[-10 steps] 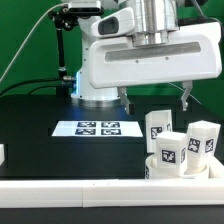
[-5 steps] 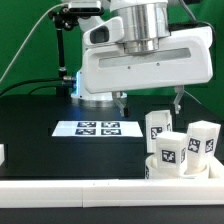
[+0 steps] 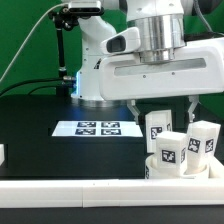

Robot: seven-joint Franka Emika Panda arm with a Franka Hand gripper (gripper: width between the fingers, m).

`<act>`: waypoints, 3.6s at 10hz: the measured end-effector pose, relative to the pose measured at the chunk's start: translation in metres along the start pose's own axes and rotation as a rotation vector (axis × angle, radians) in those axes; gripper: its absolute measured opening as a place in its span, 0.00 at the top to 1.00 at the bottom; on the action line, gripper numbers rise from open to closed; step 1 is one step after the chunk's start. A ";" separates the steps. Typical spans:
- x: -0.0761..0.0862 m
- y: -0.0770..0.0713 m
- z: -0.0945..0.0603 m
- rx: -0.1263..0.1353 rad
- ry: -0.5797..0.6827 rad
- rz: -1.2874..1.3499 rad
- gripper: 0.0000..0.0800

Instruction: Assemble stool

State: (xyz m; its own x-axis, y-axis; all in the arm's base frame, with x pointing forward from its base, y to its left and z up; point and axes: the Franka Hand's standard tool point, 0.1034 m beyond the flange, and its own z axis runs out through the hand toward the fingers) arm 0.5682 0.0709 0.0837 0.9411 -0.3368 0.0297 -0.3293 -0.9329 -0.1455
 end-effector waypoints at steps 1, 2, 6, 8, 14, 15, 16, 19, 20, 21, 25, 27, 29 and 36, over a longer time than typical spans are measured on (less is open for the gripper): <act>0.000 0.001 0.000 -0.001 0.000 -0.001 0.19; 0.000 0.000 0.000 -0.001 0.000 0.000 0.30; -0.001 -0.001 0.001 0.004 -0.002 0.236 0.58; -0.001 -0.002 0.001 0.007 -0.004 0.389 0.58; 0.012 -0.004 0.003 0.040 -0.005 0.982 0.58; 0.011 -0.006 0.003 0.050 0.002 1.059 0.58; 0.009 -0.007 0.004 0.052 0.006 1.091 0.58; 0.009 -0.009 0.004 0.065 -0.009 1.249 0.58; 0.010 -0.007 0.004 0.065 -0.018 1.275 0.58; 0.018 0.005 0.002 0.047 -0.039 1.269 0.58; 0.028 0.013 0.001 0.020 -0.066 1.390 0.58; 0.023 -0.003 0.003 0.006 -0.086 1.518 0.58; 0.023 -0.007 0.003 0.010 -0.087 1.611 0.58; 0.021 -0.020 -0.026 0.033 -0.095 1.183 0.19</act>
Offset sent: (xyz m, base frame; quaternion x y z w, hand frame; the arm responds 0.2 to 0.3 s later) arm 0.0000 0.0000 0.0000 0.0000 0.0000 0.1296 0.9916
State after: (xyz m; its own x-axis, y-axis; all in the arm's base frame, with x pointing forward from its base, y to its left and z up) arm 0.5928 0.0790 0.1132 0.0561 -0.9753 -0.2137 -0.9973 -0.0445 -0.0589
